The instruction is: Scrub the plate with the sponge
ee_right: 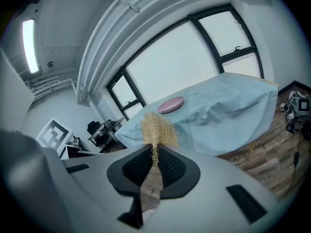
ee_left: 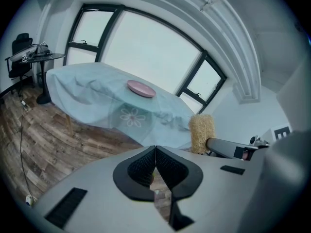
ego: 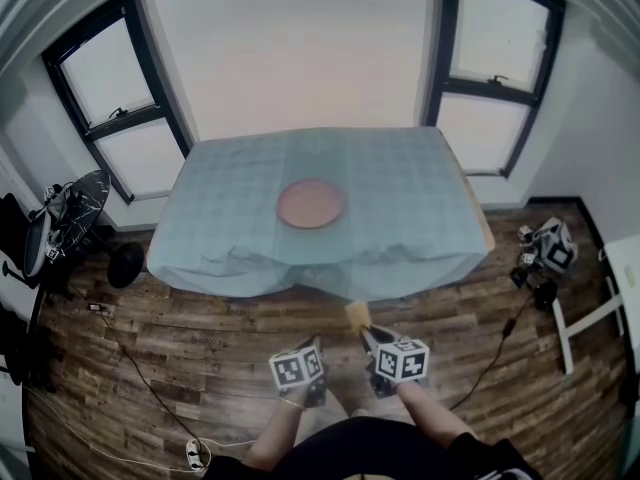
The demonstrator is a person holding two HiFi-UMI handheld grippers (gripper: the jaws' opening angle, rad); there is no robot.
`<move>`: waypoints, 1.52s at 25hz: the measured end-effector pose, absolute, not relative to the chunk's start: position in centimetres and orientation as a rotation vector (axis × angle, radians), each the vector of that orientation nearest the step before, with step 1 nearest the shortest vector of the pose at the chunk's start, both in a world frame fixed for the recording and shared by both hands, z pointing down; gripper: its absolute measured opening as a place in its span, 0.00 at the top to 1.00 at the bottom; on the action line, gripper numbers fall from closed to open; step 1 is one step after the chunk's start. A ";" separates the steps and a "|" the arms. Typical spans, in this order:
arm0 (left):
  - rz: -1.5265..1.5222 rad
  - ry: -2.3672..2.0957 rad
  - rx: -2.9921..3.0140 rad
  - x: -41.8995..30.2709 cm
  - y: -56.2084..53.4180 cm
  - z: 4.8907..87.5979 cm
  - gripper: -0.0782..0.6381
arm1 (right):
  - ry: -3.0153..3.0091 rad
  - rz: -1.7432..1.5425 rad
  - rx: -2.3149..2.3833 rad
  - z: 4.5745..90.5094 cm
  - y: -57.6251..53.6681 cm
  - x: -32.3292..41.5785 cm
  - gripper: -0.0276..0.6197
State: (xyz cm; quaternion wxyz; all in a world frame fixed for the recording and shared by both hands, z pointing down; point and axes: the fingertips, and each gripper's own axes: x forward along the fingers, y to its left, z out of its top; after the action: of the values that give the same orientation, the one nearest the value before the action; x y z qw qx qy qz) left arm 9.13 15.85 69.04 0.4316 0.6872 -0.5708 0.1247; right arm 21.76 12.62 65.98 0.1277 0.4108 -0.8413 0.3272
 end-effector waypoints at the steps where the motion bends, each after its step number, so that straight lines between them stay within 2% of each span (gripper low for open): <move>1: 0.312 -1.423 1.715 8.9 15.5 69.1 0.88 | -2.451 0.950 1.199 65.9 12.3 21.6 0.90; 20: 0.280 -1.410 1.722 1.9 4.2 68.8 0.88 | -2.440 0.990 1.231 65.6 1.1 15.0 0.90; 38: 0.280 -1.387 1.690 -8.0 -2.1 68.3 0.88 | -2.433 1.028 1.240 64.2 -5.8 4.8 0.90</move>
State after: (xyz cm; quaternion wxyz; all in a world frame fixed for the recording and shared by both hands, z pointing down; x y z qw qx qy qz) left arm -8.03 -2.13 68.31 0.4515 0.6842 -0.5614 0.1131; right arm 4.76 -5.81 64.22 0.1116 0.4222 -0.8287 0.3502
